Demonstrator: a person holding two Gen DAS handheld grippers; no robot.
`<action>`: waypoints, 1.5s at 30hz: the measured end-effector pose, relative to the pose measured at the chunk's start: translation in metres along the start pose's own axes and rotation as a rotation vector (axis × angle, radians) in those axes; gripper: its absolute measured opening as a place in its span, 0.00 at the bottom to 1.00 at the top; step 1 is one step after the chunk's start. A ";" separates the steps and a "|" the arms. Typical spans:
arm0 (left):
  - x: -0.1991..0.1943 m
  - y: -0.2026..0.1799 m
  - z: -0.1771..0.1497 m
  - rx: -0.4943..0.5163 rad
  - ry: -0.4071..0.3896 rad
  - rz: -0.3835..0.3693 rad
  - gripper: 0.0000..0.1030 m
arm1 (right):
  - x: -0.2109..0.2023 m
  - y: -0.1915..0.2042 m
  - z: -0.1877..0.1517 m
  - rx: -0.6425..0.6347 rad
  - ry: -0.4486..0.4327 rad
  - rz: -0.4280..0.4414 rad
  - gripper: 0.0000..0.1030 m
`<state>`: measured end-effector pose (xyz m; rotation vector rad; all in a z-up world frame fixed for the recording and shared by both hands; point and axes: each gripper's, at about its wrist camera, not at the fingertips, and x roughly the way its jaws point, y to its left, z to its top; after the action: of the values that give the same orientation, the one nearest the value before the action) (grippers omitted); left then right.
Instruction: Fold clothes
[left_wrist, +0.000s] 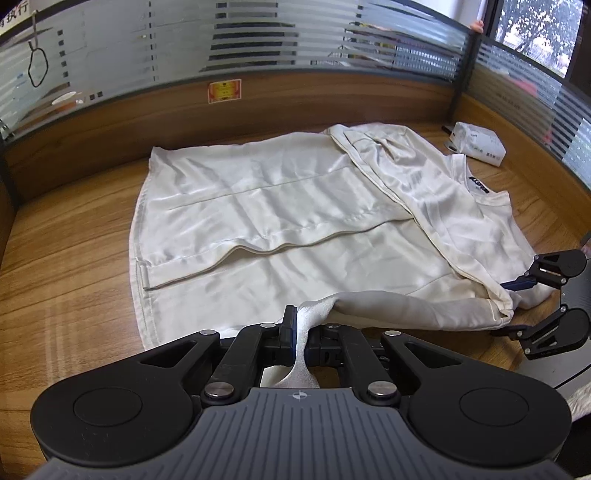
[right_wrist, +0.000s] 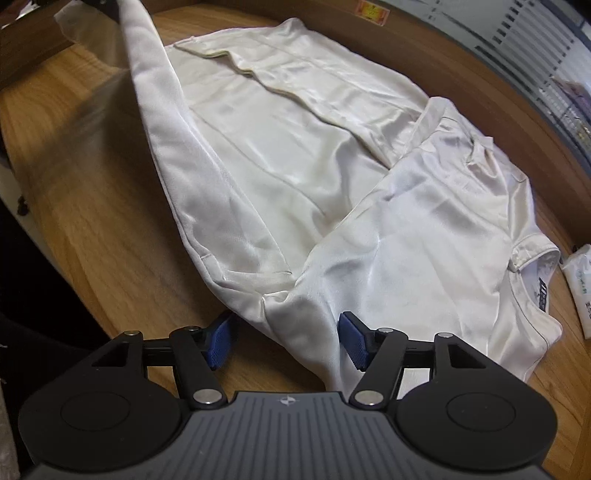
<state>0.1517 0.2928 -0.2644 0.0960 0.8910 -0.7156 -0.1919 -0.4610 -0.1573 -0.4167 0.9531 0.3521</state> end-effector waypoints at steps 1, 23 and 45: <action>-0.001 0.001 0.000 0.001 -0.001 -0.002 0.04 | 0.000 -0.001 -0.001 0.012 -0.003 -0.018 0.66; -0.005 0.005 -0.006 -0.004 0.029 0.062 0.04 | -0.025 -0.072 -0.021 0.016 0.096 -0.158 0.03; 0.089 0.106 0.147 -0.087 0.129 0.258 0.04 | 0.051 -0.204 0.174 -0.181 0.147 -0.129 0.02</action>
<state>0.3525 0.2732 -0.2580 0.1777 1.0104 -0.4331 0.0531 -0.5466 -0.0728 -0.6738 1.0357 0.2937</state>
